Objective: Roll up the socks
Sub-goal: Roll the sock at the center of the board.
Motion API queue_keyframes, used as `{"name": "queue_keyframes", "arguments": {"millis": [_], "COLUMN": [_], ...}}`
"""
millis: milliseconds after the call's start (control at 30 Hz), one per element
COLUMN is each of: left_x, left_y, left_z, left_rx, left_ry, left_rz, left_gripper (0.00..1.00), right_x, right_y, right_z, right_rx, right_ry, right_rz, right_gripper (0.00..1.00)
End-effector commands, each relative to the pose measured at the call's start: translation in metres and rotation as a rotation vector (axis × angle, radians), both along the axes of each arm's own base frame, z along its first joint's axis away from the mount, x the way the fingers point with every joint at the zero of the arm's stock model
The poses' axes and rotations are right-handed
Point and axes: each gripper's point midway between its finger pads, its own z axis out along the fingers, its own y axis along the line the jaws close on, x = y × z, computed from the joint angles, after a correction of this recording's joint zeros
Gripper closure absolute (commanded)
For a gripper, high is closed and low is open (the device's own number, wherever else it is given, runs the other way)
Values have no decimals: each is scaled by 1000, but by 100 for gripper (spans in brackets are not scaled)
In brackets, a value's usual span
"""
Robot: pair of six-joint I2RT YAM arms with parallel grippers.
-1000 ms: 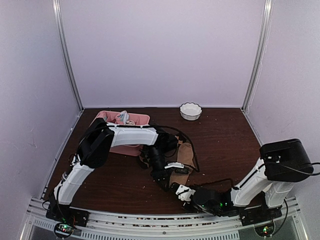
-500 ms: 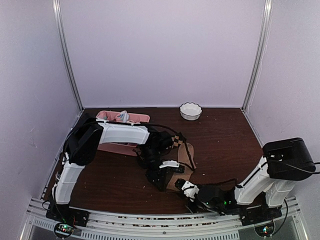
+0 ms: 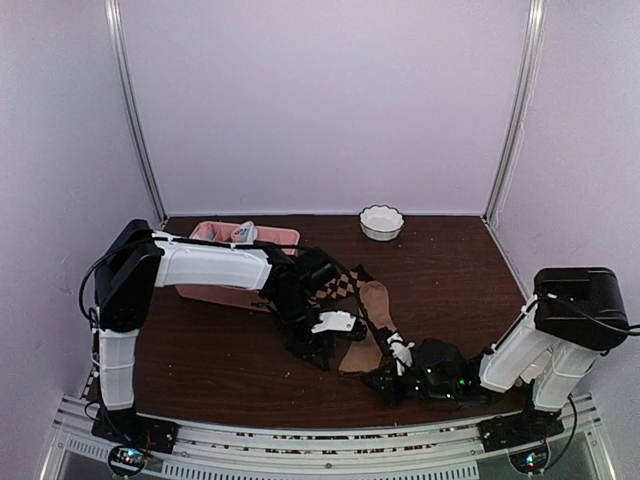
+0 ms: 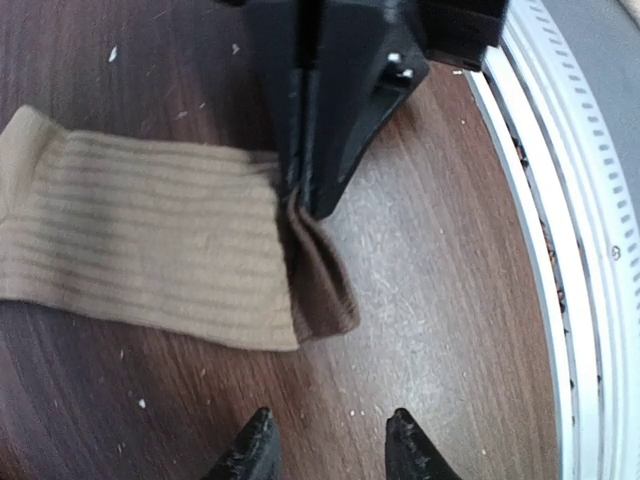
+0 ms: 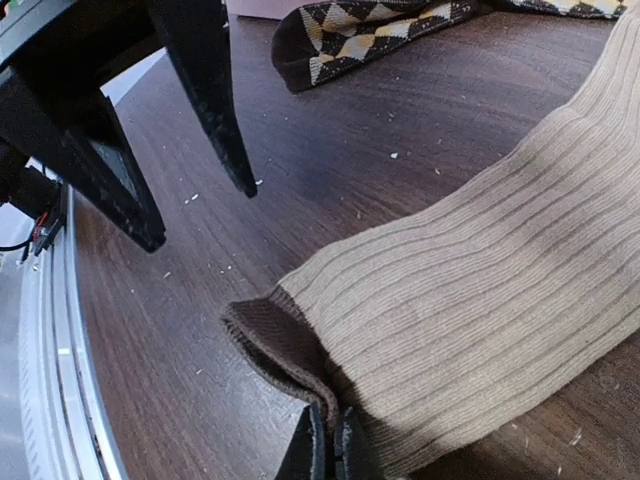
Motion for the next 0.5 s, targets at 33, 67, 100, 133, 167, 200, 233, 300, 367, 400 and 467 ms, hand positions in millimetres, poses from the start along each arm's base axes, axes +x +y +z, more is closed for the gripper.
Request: {"name": "queue_keyframes", "arguments": {"millis": [33, 67, 100, 133, 167, 200, 233, 300, 367, 400, 467], "left_x": [-9, -13, -17, -20, -23, -23, -23, -14, -1, 4, 9], "left_y": [-19, -21, -24, -27, -29, -33, -36, -44, -52, -56, -57], "left_z": [11, 11, 11, 11, 11, 11, 10, 8, 4, 4, 0], "left_rx": [-74, -75, -76, -80, -85, -92, -97, -99, -96, -104, -102], "left_ry": [-117, -129, -146, -166, -180, -195, -210, -247, -285, -305, -315], "left_rz": [-110, -129, -149, -164, -176, -183, -186, -151, -106, -87, -69], "left_gripper": [66, 67, 67, 68, 69, 69, 69, 73, 76, 76, 78], "right_x": [-15, -15, -15, -15, -15, -16, -16, -16, -18, -18, -18], "right_y": [-17, -17, -18, -19, -20, -20, -20, -20, -20, -20, -21], "right_z": [-40, -42, -44, -46, -48, -50, -51, -56, -58, -57, -58], "right_rx": [-51, -49, -48, -50, -51, -54, -58, -68, -68, -62, -62], "right_ry": [285, 308, 327, 342, 355, 363, 374, 401, 414, 414, 416], "right_rz": [12, 12, 11, 13, 13, 14, 14, 19, 24, 25, 26], "right_gripper": [100, 100, 100, 100, 100, 100, 100, 100, 100, 100, 100]}}
